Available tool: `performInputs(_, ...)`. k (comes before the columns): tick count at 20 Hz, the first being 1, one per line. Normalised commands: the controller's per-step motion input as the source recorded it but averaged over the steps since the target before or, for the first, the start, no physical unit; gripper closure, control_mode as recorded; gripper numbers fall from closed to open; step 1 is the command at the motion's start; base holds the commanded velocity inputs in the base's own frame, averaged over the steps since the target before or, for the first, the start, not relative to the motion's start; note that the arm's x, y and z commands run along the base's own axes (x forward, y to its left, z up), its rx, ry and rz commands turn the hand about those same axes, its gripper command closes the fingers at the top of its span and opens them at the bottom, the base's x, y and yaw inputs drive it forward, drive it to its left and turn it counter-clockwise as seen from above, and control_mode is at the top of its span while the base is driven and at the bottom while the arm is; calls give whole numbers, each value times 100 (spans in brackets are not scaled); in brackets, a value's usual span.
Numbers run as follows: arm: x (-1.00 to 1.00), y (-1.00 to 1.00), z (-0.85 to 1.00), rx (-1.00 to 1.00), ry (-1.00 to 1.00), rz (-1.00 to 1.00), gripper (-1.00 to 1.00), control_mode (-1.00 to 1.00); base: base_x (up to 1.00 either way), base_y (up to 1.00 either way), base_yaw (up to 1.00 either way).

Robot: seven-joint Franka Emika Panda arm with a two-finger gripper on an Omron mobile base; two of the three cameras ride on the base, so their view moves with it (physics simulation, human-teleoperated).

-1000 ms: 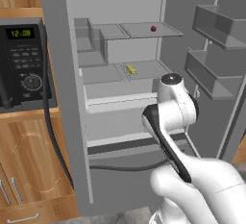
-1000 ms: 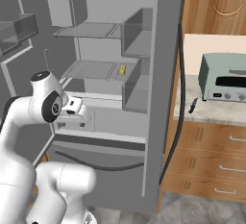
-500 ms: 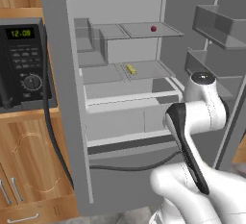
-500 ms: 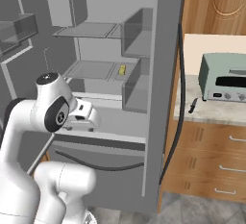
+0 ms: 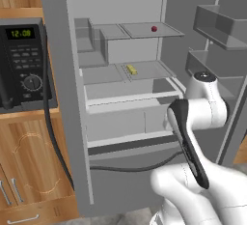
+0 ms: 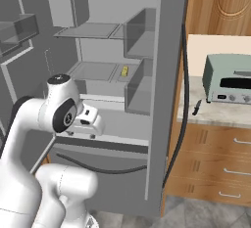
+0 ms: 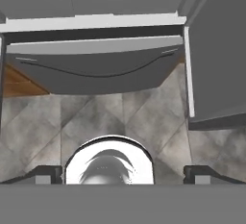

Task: Retrieve the butter from the fridge and place it on a plate on the dining table. Then retrieve the butter knife by the fridge and place it near the plate.

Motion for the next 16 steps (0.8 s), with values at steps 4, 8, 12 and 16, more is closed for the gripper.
performInputs(4,8,21,-3,9,15,0,-100,-100,0,0,0)
performInputs(8,4,13,-6,4,12,0,-100,-100,0,0,0)
performInputs(12,2,0,-19,0,5,0,-100,-100,0,0,0)
performInputs(16,0,0,-32,-2,3,0,-100,-100,0,0,0)
